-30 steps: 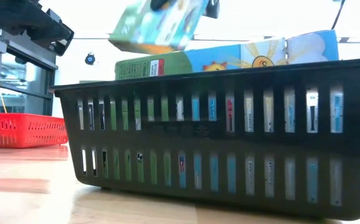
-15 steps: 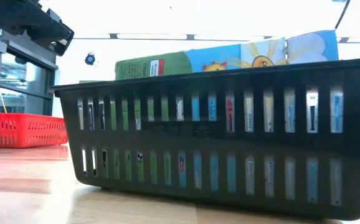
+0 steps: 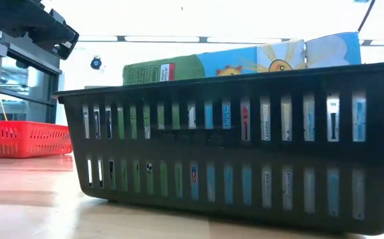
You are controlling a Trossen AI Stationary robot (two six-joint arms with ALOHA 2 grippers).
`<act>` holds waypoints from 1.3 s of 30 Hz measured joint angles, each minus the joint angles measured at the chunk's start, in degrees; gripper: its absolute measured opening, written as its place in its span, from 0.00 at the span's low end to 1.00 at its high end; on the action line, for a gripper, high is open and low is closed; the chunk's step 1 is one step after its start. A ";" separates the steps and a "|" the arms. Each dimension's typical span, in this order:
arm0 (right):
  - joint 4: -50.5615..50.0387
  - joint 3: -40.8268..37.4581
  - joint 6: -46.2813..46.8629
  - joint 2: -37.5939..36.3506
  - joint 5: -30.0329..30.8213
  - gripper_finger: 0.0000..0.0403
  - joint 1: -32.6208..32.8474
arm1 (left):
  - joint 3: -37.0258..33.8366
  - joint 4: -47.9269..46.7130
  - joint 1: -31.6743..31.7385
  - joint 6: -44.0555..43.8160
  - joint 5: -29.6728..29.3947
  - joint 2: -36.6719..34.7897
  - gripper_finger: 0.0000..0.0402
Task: Pick & Place Office Desk Supplies
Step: Put the crayon box into the black bin
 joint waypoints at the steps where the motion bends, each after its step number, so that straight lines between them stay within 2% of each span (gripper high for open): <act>1: 0.12 0.00 0.00 0.00 0.00 0.24 0.06 | 0.00 0.00 0.00 0.00 0.00 0.00 0.34; 10: 0.30 0.04 -0.02 0.74 -0.15 0.24 1.00 | 0.00 -0.02 -0.02 0.00 -0.04 0.00 0.34; 17: 2.88 -0.04 -0.50 4.07 -4.98 0.24 1.80 | 0.00 0.43 -0.02 0.00 -0.07 0.02 0.34; 24: 1.15 -0.02 0.08 3.96 -2.52 0.24 2.22 | 0.00 0.50 -0.01 0.00 -0.28 0.00 0.34; 32: 2.78 -0.06 0.20 7.00 -5.91 0.24 2.07 | 0.00 0.69 -0.01 0.00 -0.26 0.01 0.34; 39: 1.72 -0.03 1.44 7.72 -5.72 0.24 2.10 | 0.00 1.32 -0.02 0.00 -0.26 0.00 0.34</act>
